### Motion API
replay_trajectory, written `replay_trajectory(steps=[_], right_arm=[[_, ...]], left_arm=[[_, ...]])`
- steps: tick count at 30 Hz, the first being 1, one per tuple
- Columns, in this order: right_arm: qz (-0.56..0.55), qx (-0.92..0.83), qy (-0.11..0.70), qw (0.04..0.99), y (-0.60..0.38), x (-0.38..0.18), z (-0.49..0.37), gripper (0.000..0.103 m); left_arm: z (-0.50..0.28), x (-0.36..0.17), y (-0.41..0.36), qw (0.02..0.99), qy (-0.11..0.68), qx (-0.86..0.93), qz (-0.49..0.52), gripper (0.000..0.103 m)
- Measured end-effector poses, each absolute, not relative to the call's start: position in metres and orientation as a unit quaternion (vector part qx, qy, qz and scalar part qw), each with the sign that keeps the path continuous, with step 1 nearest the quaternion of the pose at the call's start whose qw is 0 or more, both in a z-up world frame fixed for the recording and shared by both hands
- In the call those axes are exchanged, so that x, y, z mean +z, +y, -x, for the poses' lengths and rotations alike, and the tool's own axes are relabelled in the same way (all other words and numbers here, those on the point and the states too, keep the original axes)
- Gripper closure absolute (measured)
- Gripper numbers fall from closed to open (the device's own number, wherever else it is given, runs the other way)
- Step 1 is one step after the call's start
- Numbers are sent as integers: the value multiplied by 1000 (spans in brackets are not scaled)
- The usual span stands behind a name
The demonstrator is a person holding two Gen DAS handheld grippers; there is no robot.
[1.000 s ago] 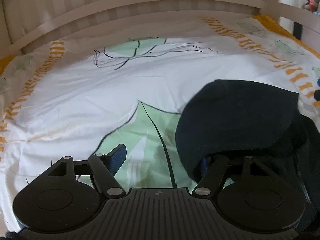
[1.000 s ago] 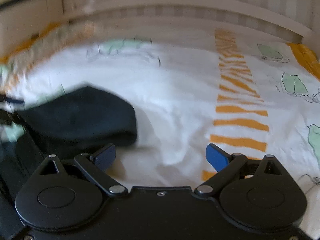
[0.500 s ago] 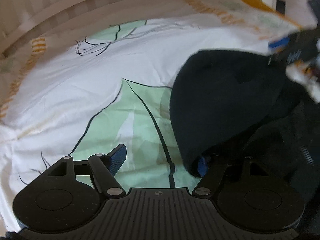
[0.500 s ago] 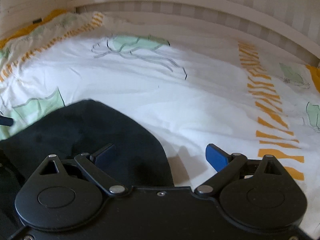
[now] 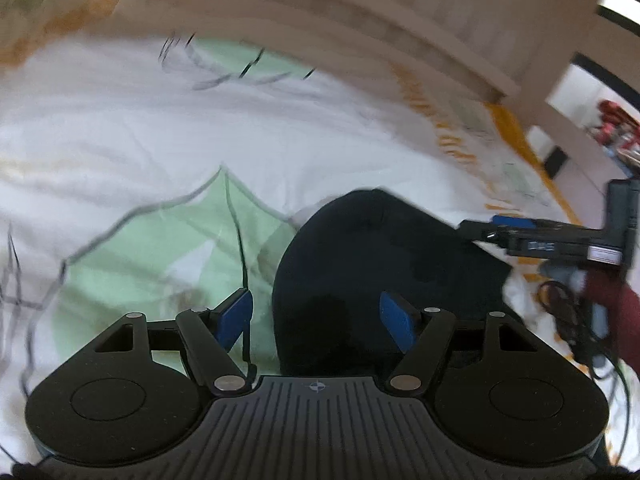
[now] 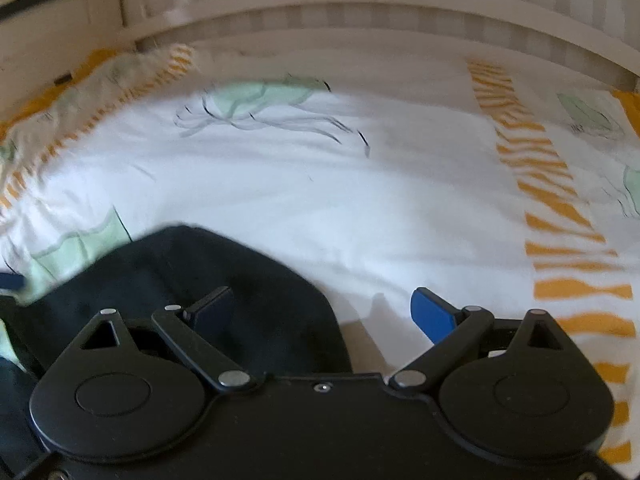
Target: Fold large clothes
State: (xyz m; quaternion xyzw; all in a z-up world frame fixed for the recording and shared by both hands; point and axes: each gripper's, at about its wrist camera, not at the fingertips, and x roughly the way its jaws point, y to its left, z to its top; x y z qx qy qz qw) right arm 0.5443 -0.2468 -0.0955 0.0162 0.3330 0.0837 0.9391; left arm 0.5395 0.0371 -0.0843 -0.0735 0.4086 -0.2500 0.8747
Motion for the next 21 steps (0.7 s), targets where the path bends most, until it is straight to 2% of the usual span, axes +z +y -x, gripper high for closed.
replay_trajectory(steps=[3, 5, 7, 8, 9, 10, 14, 17, 20, 21], right_arm=[[4, 86, 346, 934, -237, -100, -556, 7], [6, 91, 368, 925, -235, -108, -563, 15], [13, 93, 384, 919, -232, -117, -569, 45], [13, 96, 386, 918, -231, -120, -568, 52], [7, 101, 382, 919, -232, -121, -565, 64], [2, 102, 373, 922, -232, -121, -561, 83], [-9, 77, 314, 946, -244, -108, -545, 90], [-29, 36, 314, 948, -259, -114, -545, 91], [-35, 38, 355, 933, -263, -131, -549, 87], [-32, 39, 350, 935, -264, -132, -547, 78]], left_arm=[[-553, -103, 31, 864, 438, -233, 92, 35], [-558, -112, 28, 857, 446, -234, 104, 47], [-558, -115, 25, 863, 436, -235, 100, 84], [-557, -114, 21, 868, 428, -236, 88, 87], [-555, -111, 17, 874, 418, -236, 70, 89], [-552, -107, 11, 885, 401, -234, 41, 91], [-535, -83, -10, 923, 298, -239, -31, 92], [-544, -88, -25, 924, 304, -224, -58, 91], [-558, -108, -32, 913, 356, -180, -86, 76], [-561, -113, -30, 910, 368, -172, -79, 71]])
